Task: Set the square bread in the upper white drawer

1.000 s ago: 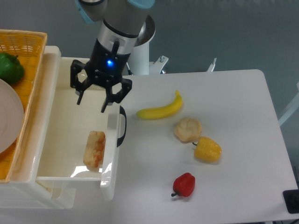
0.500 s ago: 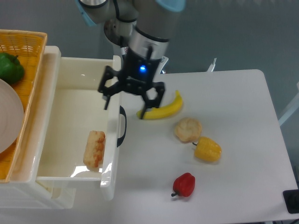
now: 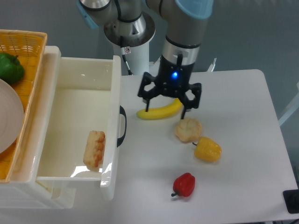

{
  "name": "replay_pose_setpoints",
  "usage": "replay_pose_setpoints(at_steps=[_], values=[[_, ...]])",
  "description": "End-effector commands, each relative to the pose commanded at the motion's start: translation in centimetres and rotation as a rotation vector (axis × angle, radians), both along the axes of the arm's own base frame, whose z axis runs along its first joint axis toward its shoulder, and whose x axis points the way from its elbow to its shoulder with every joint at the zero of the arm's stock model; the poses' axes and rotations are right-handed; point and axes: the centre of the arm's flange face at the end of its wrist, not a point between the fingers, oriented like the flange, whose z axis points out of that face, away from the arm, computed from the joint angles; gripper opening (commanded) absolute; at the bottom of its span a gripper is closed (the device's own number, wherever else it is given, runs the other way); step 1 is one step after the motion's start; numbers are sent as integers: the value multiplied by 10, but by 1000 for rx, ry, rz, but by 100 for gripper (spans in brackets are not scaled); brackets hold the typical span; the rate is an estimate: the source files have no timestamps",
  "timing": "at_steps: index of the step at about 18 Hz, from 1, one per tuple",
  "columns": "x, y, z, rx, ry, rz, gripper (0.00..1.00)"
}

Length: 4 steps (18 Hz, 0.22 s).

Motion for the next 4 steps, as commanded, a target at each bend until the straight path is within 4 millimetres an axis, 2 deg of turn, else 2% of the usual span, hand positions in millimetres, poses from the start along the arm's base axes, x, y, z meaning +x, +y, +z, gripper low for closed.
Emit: replay_pose_setpoints(at_steps=[4], values=[[-9, 0, -23, -65, -2, -3, 100]])
